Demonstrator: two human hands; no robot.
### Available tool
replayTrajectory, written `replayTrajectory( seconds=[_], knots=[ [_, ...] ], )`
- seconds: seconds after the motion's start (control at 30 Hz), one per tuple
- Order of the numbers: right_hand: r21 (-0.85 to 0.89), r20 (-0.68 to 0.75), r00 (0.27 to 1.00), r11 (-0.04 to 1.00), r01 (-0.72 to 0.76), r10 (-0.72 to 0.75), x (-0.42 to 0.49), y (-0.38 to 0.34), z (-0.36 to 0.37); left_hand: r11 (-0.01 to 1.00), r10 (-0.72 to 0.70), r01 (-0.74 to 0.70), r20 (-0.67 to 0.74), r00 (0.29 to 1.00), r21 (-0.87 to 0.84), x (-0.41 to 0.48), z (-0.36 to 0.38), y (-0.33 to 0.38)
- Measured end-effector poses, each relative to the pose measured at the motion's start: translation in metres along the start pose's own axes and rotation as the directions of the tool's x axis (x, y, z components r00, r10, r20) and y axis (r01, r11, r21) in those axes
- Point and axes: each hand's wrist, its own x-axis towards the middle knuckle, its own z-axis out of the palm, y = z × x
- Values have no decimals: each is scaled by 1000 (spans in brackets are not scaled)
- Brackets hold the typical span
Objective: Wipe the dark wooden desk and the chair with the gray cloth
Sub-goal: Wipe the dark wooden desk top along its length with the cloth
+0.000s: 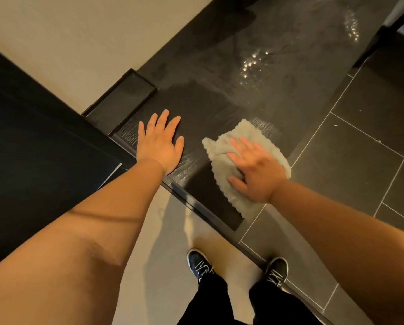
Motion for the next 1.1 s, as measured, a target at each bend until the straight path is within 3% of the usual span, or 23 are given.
replayTrajectory(
  seconds=[0.17,0.27,0.4,0.57,0.63,0.73,0.83,0.9,0.97,1.1],
  knots=[
    [29,-88,986,990,-139,141,0,2,8,993,-118,118,56,991,14,-6,2,13],
    [9,-34,997,997,72,-72,-23,-30,19,963,-262,266,77,962,-49,-13,3,34],
    [-54,5,935,934,354,-354,-23,-2,11,880,-444,450,78,893,-150,-39,12,94],
    [-40,-105,960,966,257,-260,1,93,-6,797,-563,572,102,820,-194,-64,24,162],
    [-24,-242,936,966,259,-257,4,110,-7,757,-615,624,111,781,-195,-59,23,176],
    [5,-424,869,959,285,-256,3,99,7,749,-644,644,60,763,-155,-57,23,185],
    [-62,-202,895,918,392,-396,-8,85,16,754,-646,642,24,763,-140,-57,24,187],
    [-67,-125,856,865,497,-502,0,103,8,753,-649,645,15,761,-127,-57,24,187],
    [-31,-131,866,875,483,-483,15,131,0,754,-650,646,6,760,-120,-56,25,187],
    [-30,-283,894,935,353,-347,37,182,-13,753,-652,647,-2,758,-122,-57,25,186]
  ],
)
